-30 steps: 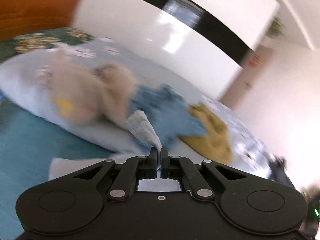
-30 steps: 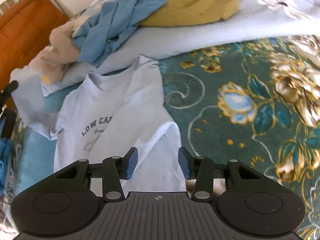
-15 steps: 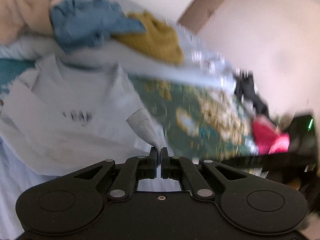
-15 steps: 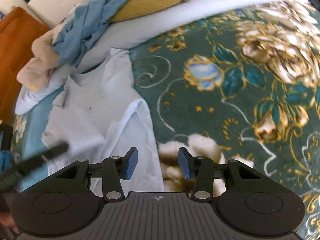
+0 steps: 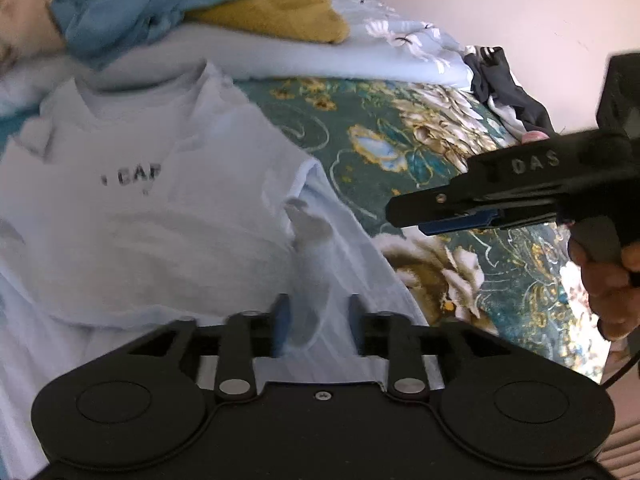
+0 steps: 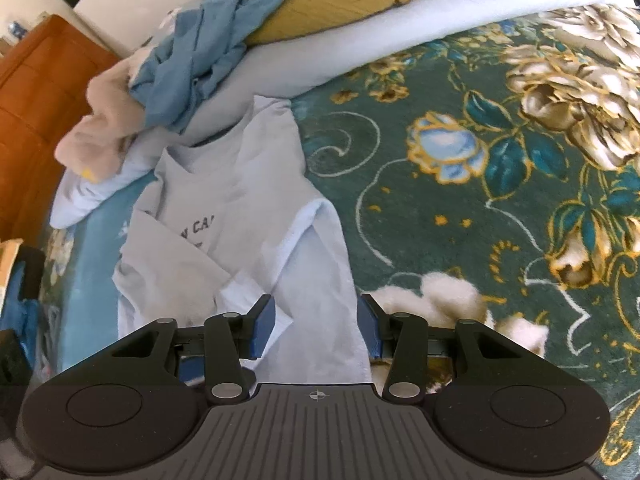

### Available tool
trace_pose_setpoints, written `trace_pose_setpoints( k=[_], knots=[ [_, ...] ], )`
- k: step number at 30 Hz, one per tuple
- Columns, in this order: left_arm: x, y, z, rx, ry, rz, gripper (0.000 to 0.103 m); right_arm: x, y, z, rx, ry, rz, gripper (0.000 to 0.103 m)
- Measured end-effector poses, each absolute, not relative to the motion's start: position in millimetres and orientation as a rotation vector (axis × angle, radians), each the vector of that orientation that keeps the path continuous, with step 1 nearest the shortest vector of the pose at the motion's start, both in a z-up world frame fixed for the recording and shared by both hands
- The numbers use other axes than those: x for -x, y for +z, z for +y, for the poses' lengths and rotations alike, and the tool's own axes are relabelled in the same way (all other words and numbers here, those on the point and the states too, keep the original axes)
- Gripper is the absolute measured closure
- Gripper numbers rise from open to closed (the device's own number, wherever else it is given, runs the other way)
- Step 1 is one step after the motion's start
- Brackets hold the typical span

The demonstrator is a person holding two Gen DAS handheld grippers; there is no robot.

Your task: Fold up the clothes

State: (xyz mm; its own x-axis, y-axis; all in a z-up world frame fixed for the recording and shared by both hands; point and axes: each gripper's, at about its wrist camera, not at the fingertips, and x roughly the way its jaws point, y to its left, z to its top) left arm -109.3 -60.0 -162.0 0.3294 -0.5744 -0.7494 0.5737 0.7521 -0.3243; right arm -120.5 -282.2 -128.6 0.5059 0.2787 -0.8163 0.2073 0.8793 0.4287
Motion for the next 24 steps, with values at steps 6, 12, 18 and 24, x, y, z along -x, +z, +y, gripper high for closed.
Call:
trace_pose_setpoints(
  k=[6,12,18,24],
  knots=[
    [119.0,-149.1,-61.5,0.006,-0.835,0.969,0.064,120.8,-120.8,-285.3,-0.514,0.033,1.043,0.060],
    [127.3,-139.4,-35.4,0.011,-0.777,0.966,0.060,124.1,-123.4,-279.9,-0.510,0.041,1.066,0.060],
    [112.5,-131.1,29.0,0.060,-0.555,0.968,0.054,140.4,-139.3,-260.4,-0.528,0.101,1.139,0.060],
    [90.2,-132.2,85.0,0.088,-0.324,0.974,0.054,155.0,-164.7,-254.4,-0.561,0.044,1.194,0.062]
  ],
)
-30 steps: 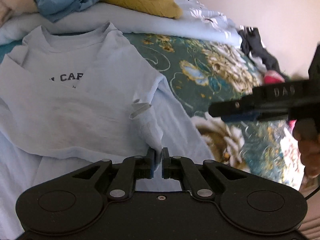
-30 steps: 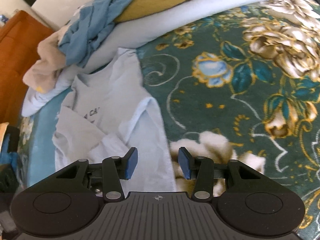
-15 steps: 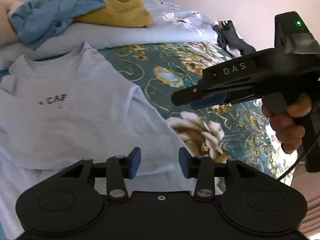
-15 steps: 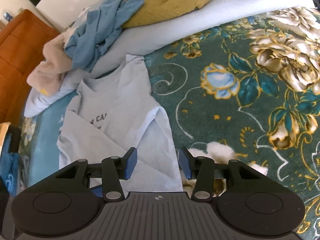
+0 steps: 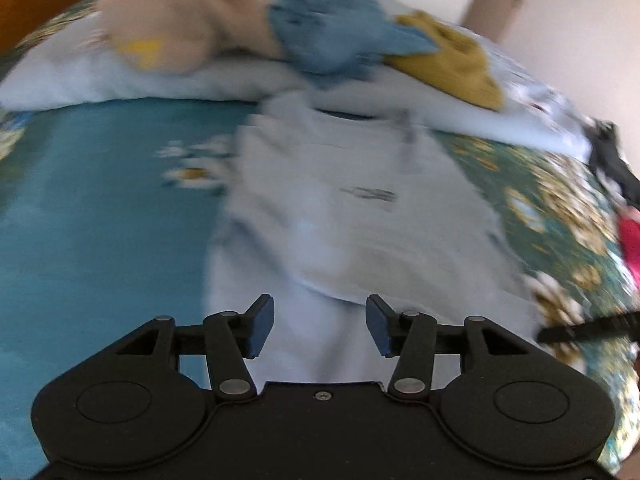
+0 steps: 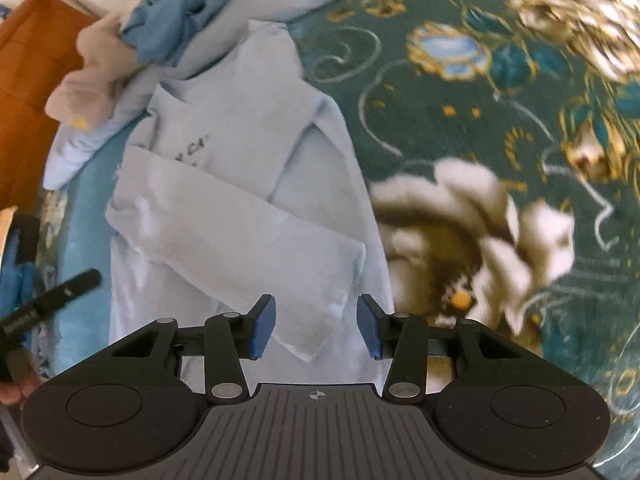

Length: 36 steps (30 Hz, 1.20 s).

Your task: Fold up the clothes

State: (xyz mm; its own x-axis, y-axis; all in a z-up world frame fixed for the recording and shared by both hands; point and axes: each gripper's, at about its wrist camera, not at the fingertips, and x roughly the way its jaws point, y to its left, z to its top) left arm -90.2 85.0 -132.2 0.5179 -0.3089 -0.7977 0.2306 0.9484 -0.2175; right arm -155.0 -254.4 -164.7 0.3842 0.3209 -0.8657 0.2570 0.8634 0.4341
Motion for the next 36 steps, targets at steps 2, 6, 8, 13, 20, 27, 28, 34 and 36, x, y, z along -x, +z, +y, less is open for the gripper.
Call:
trace_pose_setpoints(
  k=[2,6,8,13,20,27,28,34,36],
  knots=[
    [84.2,-134.0,94.7,0.067,-0.282,0.965,0.050,154.2,-168.7,-255.1,-0.572,0.029,1.193,0.062],
    [71.9,-139.0,107.2,0.015,-0.228,0.957,0.046,147.5,-171.7,-258.1,-0.601,0.024,1.168,0.062],
    [66.3,-143.1,111.9,0.007,-0.212,0.961,0.046,144.5,-171.5,-258.5,-0.615,0.024,1.158,0.062],
    [57.3,-150.7,121.8,-0.004,-0.194,0.979,0.043,140.6,-180.7,-261.3,-0.651,0.007,1.148,0.066],
    [48.1,-160.0,124.9,-0.058,-0.210,0.987,0.040,136.4,-188.3,-266.1,-0.742,0.005,1.126,0.095],
    [26.5,-167.5,118.7,-0.080,-0.239,0.978,0.036,141.1,-141.6,-262.9,-0.908,0.111,0.910,0.099],
    [23.5,-170.3,114.3,-0.096,-0.250,0.977,0.036,142.7,-131.3,-264.8,-0.935,0.129,0.861,0.100],
    [6.1,-192.7,91.1,-0.190,-0.257,0.973,0.034,155.2,-82.8,-282.4,-0.988,0.179,0.676,0.101],
    [1.4,-196.5,88.4,-0.195,-0.225,0.943,0.031,161.1,-77.6,-287.5,-0.967,0.172,0.686,0.101]
  ],
)
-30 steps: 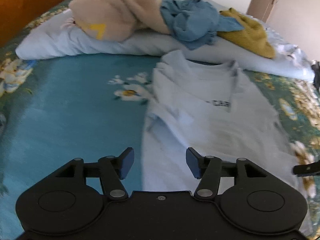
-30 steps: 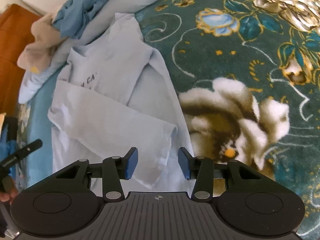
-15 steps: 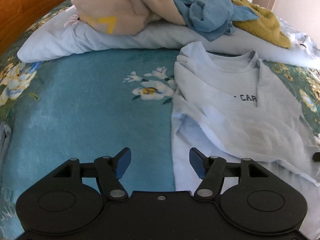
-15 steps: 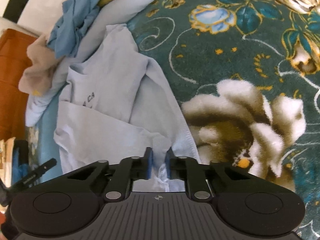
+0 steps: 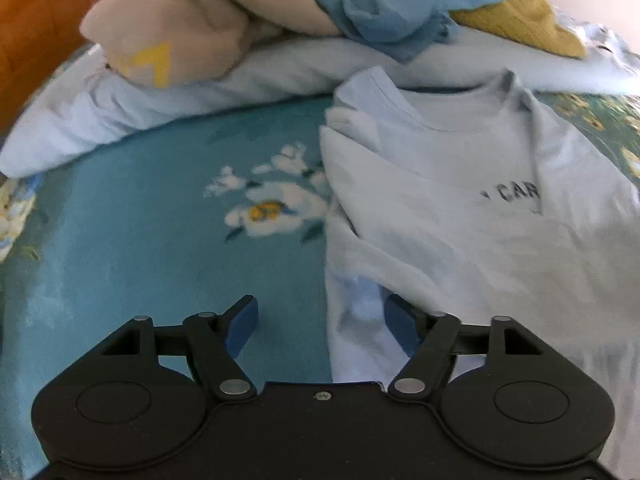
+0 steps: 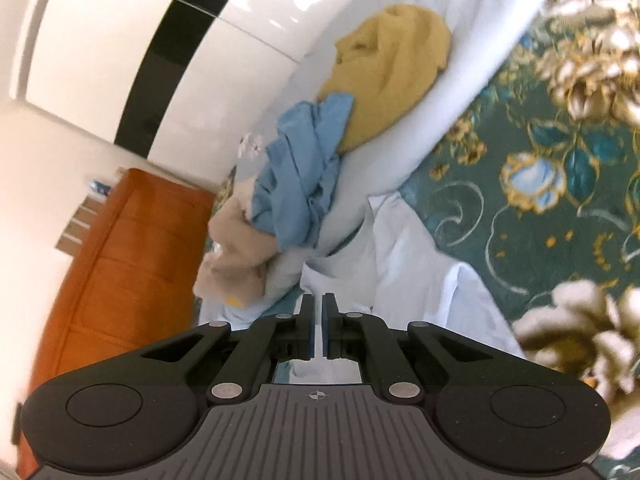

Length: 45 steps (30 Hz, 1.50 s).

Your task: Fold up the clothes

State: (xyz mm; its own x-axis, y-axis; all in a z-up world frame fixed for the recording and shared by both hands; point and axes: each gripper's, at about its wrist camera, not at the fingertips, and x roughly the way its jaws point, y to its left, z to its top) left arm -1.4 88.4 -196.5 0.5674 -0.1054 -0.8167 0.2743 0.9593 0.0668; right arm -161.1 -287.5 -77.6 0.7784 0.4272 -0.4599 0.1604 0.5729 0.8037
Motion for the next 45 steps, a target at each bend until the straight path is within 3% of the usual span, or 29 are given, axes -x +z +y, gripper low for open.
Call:
trace_pose_setpoints(
  k=[14,19,25,39,45],
  knots=[
    [-15.6,-197.3,100.9,-0.085,-0.162,0.955,0.029,160.7,-173.9,-259.5,-0.703,0.042,1.158,0.092],
    [-15.5,-196.6,100.0,-0.091,-0.166,0.957,0.029,167.5,-176.3,-263.2,-0.678,0.006,1.129,0.079],
    [-17.2,-197.0,101.9,-0.068,-0.158,0.968,0.028,152.7,-182.2,-273.1,-0.713,0.031,1.090,0.075],
    [-19.4,-196.9,101.0,-0.079,-0.164,0.971,0.027,134.4,-190.2,-270.5,-0.751,0.122,1.102,0.076],
    [-21.4,-198.3,100.6,-0.090,-0.168,0.959,0.023,126.9,-206.4,-280.6,-0.947,0.104,1.052,0.095]
  ],
)
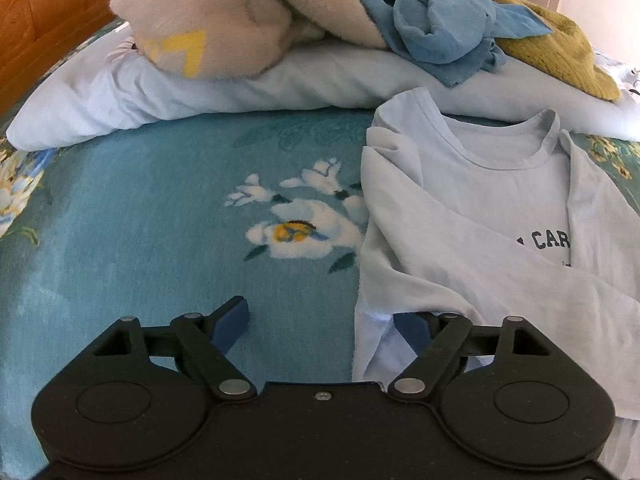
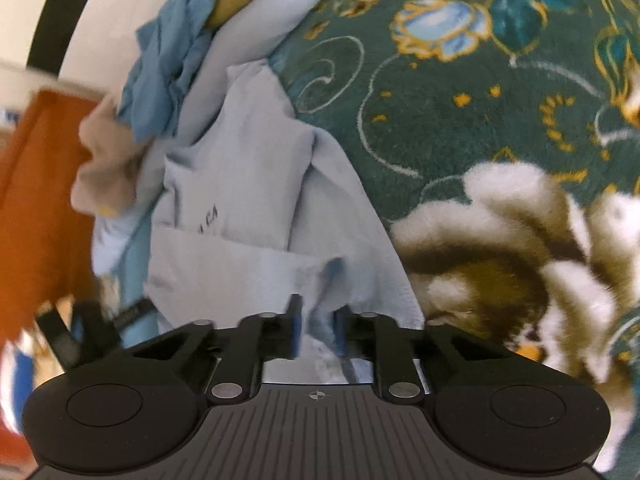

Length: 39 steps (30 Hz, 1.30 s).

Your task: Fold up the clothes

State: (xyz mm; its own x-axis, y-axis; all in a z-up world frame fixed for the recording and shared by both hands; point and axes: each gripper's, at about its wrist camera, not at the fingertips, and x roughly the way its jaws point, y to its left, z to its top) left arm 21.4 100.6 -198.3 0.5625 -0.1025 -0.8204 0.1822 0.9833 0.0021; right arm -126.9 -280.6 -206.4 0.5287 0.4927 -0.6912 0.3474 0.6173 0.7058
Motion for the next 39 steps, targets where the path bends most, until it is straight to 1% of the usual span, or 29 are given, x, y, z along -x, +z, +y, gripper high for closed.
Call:
trace_pose_setpoints(
  k=[3,7,11,12,15,20,23,32,37,39],
  knots=[
    [-22.2,-198.5,99.5,-0.094,-0.163,0.950,0.022,127.2,-204.8,-280.2,-1.071,0.131,1.002,0.098],
    [-23.6,-198.1,97.8,-0.103,-0.143,0.919,0.021,131.1,-179.4,-279.7,-1.168,0.212,0.869,0.098],
    [-21.1,-189.2,100.4,-0.086,-0.023,0.825,0.021,147.8,-153.3,-292.3,-1.241,0.213,0.729,0.099],
    [-20.3,-186.5,103.1,-0.062,-0.005,0.812,0.020,154.4,-149.7,-296.8,-1.256,0.196,0.707,0.099],
    [-15.3,-182.0,106.3,-0.028,0.009,0.788,0.020,178.9,-147.1,-306.7,-1.300,0.134,0.682,0.099],
    [-10.4,-184.1,105.0,-0.068,-0.009,0.792,0.019,203.3,-178.8,-295.5,-1.281,0.028,0.832,0.099],
    [-12.6,-184.4,111.3,-0.037,-0.015,0.802,0.018,213.0,-193.7,-285.2,-1.284,0.003,0.878,0.099],
    [-11.5,-187.1,123.7,0.035,-0.061,0.843,0.014,244.5,-206.8,-253.8,-1.259,-0.012,1.032,0.099],
    [-6.6,-188.9,127.0,0.040,-0.068,0.841,0.013,242.8,-208.7,-233.4,-1.153,0.022,1.127,0.099],
    [-7.4,-191.6,133.7,0.102,-0.069,0.856,0.011,239.6,-206.7,-225.5,-1.073,0.034,1.160,0.099]
  ],
)
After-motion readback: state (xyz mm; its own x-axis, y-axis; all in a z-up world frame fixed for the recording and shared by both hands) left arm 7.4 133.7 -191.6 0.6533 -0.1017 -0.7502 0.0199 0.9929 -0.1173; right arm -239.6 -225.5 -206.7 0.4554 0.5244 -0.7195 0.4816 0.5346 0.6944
